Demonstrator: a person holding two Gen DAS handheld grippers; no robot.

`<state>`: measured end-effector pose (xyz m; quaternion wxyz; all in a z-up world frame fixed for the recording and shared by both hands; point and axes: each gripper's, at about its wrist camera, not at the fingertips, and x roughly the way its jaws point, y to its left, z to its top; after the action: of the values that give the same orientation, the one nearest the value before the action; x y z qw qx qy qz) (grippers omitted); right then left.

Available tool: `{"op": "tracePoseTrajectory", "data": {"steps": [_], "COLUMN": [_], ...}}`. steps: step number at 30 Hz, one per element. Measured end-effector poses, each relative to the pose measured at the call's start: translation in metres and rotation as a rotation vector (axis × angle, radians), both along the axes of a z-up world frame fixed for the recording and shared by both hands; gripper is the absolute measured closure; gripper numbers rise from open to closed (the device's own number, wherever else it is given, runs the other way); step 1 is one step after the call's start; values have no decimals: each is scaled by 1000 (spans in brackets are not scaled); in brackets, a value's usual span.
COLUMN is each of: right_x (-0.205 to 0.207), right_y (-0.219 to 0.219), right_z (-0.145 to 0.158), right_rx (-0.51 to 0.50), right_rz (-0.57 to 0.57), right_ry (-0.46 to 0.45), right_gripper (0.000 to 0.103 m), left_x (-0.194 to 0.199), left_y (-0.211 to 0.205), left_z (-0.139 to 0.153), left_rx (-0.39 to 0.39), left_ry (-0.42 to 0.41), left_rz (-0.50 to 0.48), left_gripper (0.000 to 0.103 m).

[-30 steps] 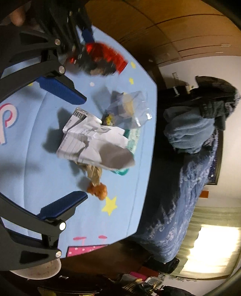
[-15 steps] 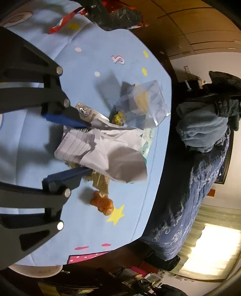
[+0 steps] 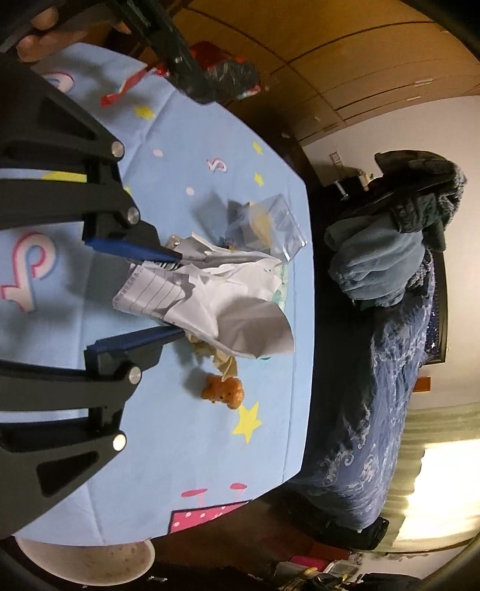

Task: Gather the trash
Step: 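Carry the snack bag and white paper to the wastebasket with both tools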

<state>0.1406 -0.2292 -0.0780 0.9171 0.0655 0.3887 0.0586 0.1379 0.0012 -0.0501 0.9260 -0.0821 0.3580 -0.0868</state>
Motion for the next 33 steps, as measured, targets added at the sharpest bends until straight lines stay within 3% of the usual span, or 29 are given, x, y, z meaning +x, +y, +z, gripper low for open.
{"op": "tracePoseTrajectory", "data": {"steps": [13,33], "right_x": [-54,-122], "right_y": [-9,-76], "right_z": [21,35], "right_rx": [55,112], "right_rz": [31,-92], "right_ry": [-51,-110], "right_gripper": [67,67], "left_x": [-23,-49], "left_y": [-9,-71], "left_z": [16,36], "left_rx": [7,28], "left_ry": [-37,-88], "left_rz": [-29,-171], "left_gripper": [49,48]}}
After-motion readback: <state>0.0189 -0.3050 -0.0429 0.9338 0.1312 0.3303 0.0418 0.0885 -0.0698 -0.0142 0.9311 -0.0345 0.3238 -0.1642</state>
